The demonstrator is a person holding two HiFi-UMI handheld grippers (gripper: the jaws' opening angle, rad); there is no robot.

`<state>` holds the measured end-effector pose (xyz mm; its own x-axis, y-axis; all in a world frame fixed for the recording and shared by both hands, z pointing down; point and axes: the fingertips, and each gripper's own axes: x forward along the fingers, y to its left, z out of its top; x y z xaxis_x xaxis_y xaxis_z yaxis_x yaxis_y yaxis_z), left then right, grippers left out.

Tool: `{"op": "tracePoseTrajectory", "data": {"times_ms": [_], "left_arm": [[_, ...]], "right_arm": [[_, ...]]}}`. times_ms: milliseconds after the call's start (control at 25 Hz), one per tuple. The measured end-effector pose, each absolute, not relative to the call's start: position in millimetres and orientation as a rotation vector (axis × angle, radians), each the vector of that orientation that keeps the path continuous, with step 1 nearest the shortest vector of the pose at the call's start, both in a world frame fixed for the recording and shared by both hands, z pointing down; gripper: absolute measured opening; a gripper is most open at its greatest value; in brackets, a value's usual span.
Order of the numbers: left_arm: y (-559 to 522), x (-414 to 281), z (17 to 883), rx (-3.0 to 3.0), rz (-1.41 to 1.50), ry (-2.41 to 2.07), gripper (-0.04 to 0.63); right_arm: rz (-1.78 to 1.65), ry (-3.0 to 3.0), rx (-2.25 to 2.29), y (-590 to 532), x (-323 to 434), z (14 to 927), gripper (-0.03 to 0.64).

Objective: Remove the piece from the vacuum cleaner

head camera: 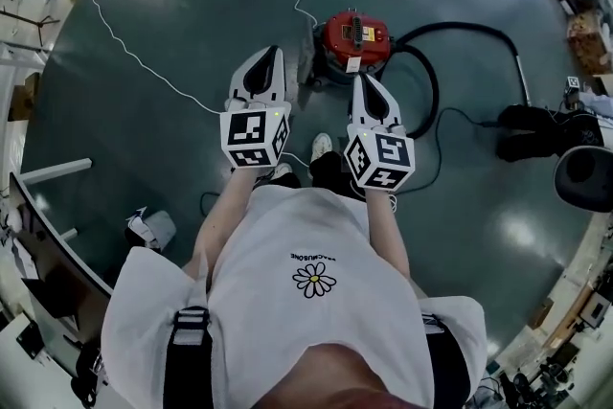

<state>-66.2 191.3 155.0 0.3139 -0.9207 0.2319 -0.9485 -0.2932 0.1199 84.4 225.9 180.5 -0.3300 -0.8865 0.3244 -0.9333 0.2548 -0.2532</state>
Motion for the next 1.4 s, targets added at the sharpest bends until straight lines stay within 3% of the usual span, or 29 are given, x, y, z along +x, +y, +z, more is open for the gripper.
{"op": "tracePoseTrajectory", "data": {"times_ms": [240, 560, 960, 1200, 1400], "left_arm": [[155, -55, 171, 2.217, 0.190, -1.731, 0.005], [118, -93, 220, 2.004, 0.221, -1.828, 0.005], [11, -98, 265, 2.042, 0.286, -1.667, 0.005], [-22, -68, 324, 2.025, 0.359, -1.466, 0.006], [-32, -46, 423, 1.812, 0.363, -1.302, 0.182]], "right_arm": [[0.690, -2.394, 1.625, 171, 109, 206, 0.012], [0.760, -2.333, 1.492, 103, 100, 247, 0.012], [0.892, -2.262, 1.420, 30, 67, 284, 0.012], [0.901, -2.263, 1.482, -14, 65, 314, 0.012], [0.947, -2.163, 1.457, -36, 84, 408, 0.012]]}}
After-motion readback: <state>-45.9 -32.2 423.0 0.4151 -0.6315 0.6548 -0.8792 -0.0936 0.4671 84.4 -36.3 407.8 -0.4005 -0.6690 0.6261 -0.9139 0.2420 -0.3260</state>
